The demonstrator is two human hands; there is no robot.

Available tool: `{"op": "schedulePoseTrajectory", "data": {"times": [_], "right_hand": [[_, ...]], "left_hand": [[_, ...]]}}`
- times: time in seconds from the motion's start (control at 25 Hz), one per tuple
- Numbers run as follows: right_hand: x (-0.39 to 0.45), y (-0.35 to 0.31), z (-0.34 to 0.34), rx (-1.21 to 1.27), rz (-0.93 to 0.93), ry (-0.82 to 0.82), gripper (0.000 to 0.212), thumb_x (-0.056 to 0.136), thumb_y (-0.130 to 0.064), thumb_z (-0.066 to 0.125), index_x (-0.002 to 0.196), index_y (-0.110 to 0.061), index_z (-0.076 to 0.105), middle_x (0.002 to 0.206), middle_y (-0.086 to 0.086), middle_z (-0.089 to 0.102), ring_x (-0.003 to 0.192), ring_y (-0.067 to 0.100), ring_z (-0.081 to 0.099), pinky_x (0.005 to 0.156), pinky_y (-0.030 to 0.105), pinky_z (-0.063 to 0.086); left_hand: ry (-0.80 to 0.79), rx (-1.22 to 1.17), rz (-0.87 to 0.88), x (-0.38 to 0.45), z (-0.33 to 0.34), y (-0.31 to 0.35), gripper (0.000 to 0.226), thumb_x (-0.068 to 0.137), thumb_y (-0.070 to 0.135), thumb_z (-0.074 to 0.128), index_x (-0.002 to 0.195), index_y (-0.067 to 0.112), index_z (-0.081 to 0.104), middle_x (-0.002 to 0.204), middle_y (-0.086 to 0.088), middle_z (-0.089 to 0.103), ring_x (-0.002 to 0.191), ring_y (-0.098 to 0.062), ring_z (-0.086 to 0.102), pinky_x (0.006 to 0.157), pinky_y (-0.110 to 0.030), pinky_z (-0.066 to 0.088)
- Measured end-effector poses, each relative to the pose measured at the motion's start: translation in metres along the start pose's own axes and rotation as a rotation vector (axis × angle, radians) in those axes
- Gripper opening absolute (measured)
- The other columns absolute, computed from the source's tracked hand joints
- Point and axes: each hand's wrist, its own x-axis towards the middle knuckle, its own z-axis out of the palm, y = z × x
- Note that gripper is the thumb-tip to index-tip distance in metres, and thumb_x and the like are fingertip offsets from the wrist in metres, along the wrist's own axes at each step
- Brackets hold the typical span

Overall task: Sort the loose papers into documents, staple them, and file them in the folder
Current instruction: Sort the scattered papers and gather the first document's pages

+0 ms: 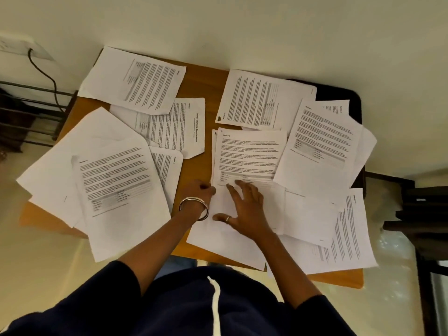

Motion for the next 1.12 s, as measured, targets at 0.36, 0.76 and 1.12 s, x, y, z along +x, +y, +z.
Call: {"op": "schedulePoseTrajectory", "data": {"times": [0.36, 0.76, 1.12], "right_hand": [[0.001, -0.013, -0.052, 0.630, 0.777, 0.599, 0.036, 0.086, -0.003, 0.057, 0.121, -0.009, 0.063, 0.118, 0.011, 0.066, 0.108, 0.030, 0.061, 0.096, 0.033, 0.046], [-0.022, -0.004, -0.047, 0.854, 0.872, 0.759, 0.024, 0.089, -0.015, 0.065, 0.112, -0.008, 0.065, 0.103, 0.001, 0.064, 0.092, 0.019, 0.059, 0.084, 0.030, 0.049], [-0.017, -0.006, -0.039, 0.771, 0.770, 0.686, 0.027, 0.091, -0.016, 0.063, 0.117, -0.007, 0.063, 0.109, 0.004, 0.066, 0.092, 0.016, 0.057, 0.083, 0.026, 0.046]], "left_hand": [[-0.044, 0.152, 0.110, 0.008, -0.033, 0.014, 0.032, 0.086, 0.028, 0.064, 0.112, 0.011, 0.059, 0.107, -0.010, 0.060, 0.098, -0.028, 0.054, 0.084, -0.029, 0.041], [-0.166, 0.686, 0.134, 0.027, 0.020, -0.011, 0.070, 0.086, 0.041, 0.060, 0.141, 0.011, 0.031, 0.144, -0.012, 0.039, 0.131, -0.032, 0.039, 0.104, -0.041, 0.036], [-0.039, 0.709, 0.075, 0.017, 0.021, -0.011, 0.099, 0.077, 0.046, 0.070, 0.145, 0.004, 0.011, 0.149, -0.021, 0.024, 0.135, -0.039, 0.031, 0.107, -0.042, 0.032]]}}
